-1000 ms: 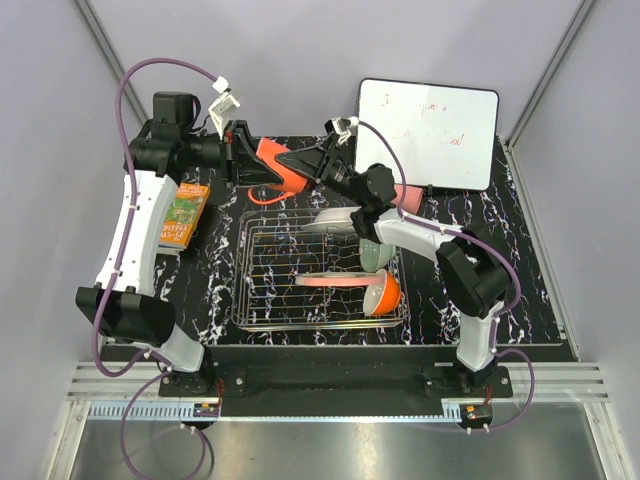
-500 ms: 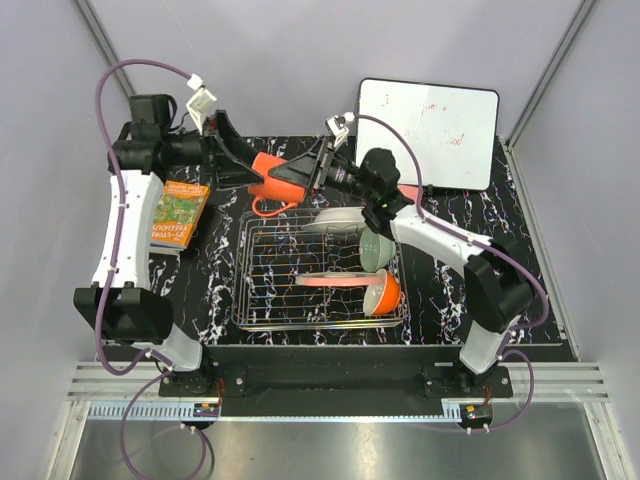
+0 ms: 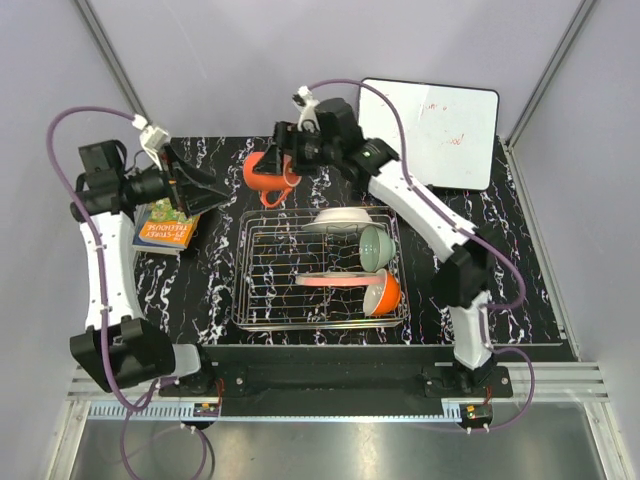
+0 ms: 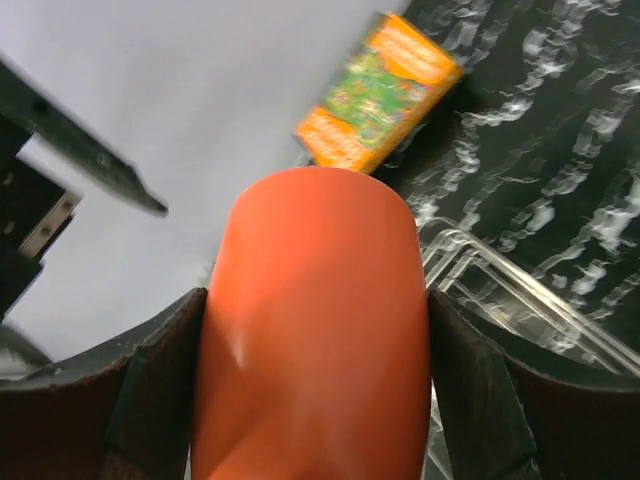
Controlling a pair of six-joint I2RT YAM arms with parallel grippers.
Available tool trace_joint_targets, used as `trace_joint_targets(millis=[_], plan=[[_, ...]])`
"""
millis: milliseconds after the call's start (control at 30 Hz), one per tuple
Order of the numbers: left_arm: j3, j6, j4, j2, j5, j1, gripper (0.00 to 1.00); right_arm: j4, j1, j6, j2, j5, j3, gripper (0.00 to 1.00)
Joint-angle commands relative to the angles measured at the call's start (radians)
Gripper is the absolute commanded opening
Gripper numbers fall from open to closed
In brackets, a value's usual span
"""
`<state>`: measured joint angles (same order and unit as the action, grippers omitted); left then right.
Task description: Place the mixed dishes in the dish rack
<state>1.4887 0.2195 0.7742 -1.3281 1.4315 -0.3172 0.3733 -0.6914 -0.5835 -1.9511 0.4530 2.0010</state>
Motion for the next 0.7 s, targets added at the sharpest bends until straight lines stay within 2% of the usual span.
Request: trace_joint_targets(millis=[0,33,67,100,233,667], plan=[[-0.155,0.170,-0.019,0.010,-0.233,0.000,0.99,0.396,-0.095,0.227,-0.204,-0.246,0.423,0.00],[-0.168,0.190,-0.021,0.000,-0.270,0.000,0.99,0.454,-0.111,0.269,-0.306,-0.278,0.511,0.00],[-0.182,0.195,-0.016,-0.008,-0.305,-0.002,0.99,0.526,-0.129,0.283,-0.342,-0.340,0.630,0.00],[-0.182,0.207,-0.001,-0.014,-0.351,-0.006,0.99,0.526,-0.135,0.287,-0.353,-0.361,0.627,0.00],[-0.183,0.274,0.046,-0.029,-0.315,-0.055,0.99,0.568,-0.169,0.336,-0.377,-0.473,0.637,0.00],[-0.214,0.307,0.050,-0.063,-0.298,-0.138,0.99,0.592,-0.254,0.370,-0.425,-0.504,0.573,0.00]])
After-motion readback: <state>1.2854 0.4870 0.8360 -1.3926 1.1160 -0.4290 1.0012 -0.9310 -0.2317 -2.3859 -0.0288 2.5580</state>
